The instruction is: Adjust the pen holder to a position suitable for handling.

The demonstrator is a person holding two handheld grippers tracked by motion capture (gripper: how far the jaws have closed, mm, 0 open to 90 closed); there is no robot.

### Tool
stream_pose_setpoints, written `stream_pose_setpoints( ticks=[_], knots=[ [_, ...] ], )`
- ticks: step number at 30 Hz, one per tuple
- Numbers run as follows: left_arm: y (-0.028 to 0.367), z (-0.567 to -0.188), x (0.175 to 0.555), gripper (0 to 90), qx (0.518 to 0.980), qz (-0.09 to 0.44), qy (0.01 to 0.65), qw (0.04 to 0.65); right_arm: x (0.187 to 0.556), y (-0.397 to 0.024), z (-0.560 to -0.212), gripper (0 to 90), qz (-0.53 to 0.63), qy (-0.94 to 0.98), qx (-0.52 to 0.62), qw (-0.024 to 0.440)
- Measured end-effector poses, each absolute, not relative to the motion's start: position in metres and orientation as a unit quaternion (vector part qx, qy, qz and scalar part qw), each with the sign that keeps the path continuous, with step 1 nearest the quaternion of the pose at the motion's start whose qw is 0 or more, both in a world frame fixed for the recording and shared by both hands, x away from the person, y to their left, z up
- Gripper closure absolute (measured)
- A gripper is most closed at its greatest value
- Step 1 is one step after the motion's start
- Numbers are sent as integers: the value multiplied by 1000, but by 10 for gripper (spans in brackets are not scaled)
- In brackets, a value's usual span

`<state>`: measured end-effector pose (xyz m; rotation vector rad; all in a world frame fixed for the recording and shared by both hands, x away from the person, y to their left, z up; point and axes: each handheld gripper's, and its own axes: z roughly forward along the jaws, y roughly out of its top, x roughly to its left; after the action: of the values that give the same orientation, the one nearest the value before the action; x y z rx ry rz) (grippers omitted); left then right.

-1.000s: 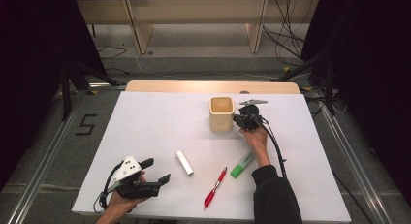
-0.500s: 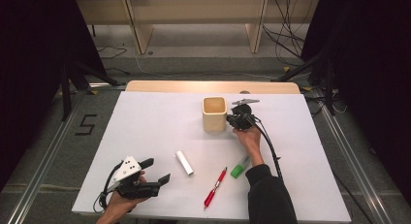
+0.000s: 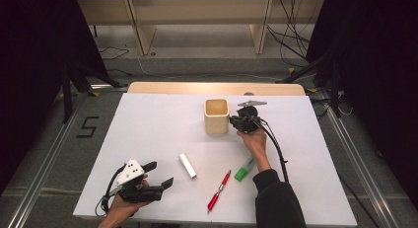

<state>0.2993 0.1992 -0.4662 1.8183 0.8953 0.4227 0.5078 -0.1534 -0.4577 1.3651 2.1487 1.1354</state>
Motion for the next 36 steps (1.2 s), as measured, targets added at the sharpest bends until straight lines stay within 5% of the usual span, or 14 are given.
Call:
stream_pose_setpoints(
  ticks=[16,36],
  knots=[
    [198,-468,301,163,756,171,381,504,450,-201,-434,442,452,729,477,192],
    [189,-467,303,162,766,156,391,485,357,-220,-433,339,498,745,399,193]
  ],
)
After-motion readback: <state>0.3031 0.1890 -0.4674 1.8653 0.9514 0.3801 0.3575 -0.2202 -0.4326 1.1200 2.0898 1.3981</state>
